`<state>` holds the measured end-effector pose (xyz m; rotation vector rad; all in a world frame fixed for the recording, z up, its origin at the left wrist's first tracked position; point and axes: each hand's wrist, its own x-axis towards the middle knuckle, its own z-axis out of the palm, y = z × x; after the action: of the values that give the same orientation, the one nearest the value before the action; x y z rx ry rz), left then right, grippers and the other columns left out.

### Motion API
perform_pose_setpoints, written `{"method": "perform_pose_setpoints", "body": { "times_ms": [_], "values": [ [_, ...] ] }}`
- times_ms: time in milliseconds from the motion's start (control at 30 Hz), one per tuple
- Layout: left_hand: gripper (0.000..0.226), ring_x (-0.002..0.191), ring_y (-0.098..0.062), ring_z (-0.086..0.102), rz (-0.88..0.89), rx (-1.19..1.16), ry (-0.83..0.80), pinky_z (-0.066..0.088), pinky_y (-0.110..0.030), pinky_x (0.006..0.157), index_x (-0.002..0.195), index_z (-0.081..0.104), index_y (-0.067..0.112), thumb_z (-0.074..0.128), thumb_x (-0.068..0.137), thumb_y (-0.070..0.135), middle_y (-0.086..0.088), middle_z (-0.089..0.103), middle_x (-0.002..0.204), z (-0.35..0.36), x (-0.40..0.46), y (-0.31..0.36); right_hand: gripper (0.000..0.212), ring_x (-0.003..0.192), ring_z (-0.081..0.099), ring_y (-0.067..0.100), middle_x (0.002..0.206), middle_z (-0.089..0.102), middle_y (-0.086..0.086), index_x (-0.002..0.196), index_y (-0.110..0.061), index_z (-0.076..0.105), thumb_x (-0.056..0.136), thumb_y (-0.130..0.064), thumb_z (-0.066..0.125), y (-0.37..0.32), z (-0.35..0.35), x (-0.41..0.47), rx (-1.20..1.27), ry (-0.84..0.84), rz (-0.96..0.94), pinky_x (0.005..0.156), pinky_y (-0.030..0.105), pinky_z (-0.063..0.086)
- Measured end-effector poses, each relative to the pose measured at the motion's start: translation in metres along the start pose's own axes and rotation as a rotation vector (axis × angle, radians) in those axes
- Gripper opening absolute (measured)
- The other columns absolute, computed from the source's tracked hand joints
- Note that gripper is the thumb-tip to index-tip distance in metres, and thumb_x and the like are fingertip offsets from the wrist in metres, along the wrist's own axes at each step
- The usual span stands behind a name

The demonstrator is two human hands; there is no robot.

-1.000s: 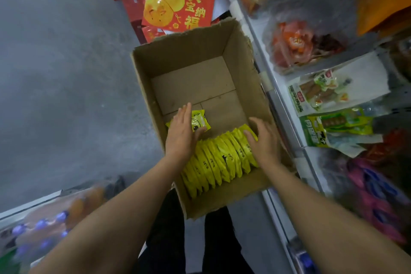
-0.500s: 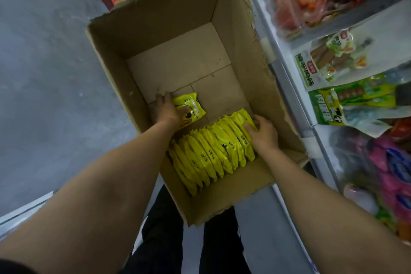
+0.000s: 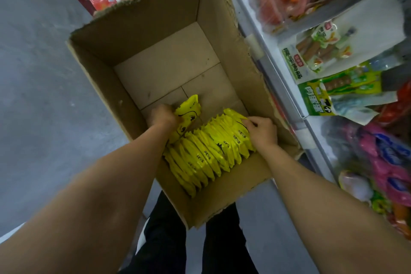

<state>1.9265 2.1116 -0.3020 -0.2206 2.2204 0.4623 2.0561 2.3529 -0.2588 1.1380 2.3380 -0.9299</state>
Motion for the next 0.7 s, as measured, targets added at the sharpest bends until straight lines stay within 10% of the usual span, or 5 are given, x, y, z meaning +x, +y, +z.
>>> {"method": "perform_pose_setpoints", "body": {
  "times_ms": [267, 433, 567, 700],
  "values": [
    [0.043, 0.099, -0.03, 0.064, 0.008, -0.392, 0.063, 0.053, -0.039, 0.086, 0.105, 0.07, 0.004, 0.075, 0.079, 0.038, -0.014, 0.069, 0.101, -0.041, -0.052, 0.013, 0.035, 0.063, 0.044, 0.016, 0.064, 0.051, 0.009, 0.077, -0.002, 0.06, 0.098, -0.031, 0.057, -0.032, -0.064, -0.049, 0.129, -0.04, -0.207, 0.06, 0.035, 0.037],
    [0.037, 0.089, -0.023, 0.069, 0.201, -0.64, -0.033, 0.054, -0.044, 0.089, 0.095, 0.071, 0.018, 0.073, 0.072, 0.048, -0.008, 0.073, 0.096, -0.07, -0.106, 0.017, 0.031, 0.077, 0.057, 0.022, 0.096, 0.065, 0.029, 0.094, 0.002, 0.066, 0.1, -0.026, 0.055, -0.054, -0.094, -0.1, 0.288, -0.056, -0.197, 0.083, 0.046, 0.049],
    [0.029, 0.095, -0.024, 0.067, 0.435, -0.616, -0.011, 0.052, -0.042, 0.092, 0.11, 0.067, 0.014, 0.06, 0.092, 0.035, -0.007, 0.071, 0.102, -0.082, -0.16, 0.031, 0.029, 0.074, 0.069, 0.008, 0.092, 0.075, 0.005, 0.11, -0.01, 0.069, 0.099, -0.034, 0.056, -0.06, -0.122, -0.155, 0.601, -0.093, -0.069, 0.069, 0.027, 0.058],
    [0.023, 0.078, -0.022, 0.063, 0.582, -0.649, 0.043, 0.054, -0.028, 0.059, 0.096, 0.062, 0.012, 0.052, 0.098, 0.032, -0.006, 0.065, 0.083, -0.077, -0.244, 0.057, 0.02, 0.065, 0.073, 0.013, 0.08, 0.077, 0.003, 0.097, -0.013, 0.07, 0.097, -0.029, 0.058, -0.043, -0.157, -0.221, 1.01, -0.24, -0.058, 0.054, 0.028, 0.059]
  ]
}}
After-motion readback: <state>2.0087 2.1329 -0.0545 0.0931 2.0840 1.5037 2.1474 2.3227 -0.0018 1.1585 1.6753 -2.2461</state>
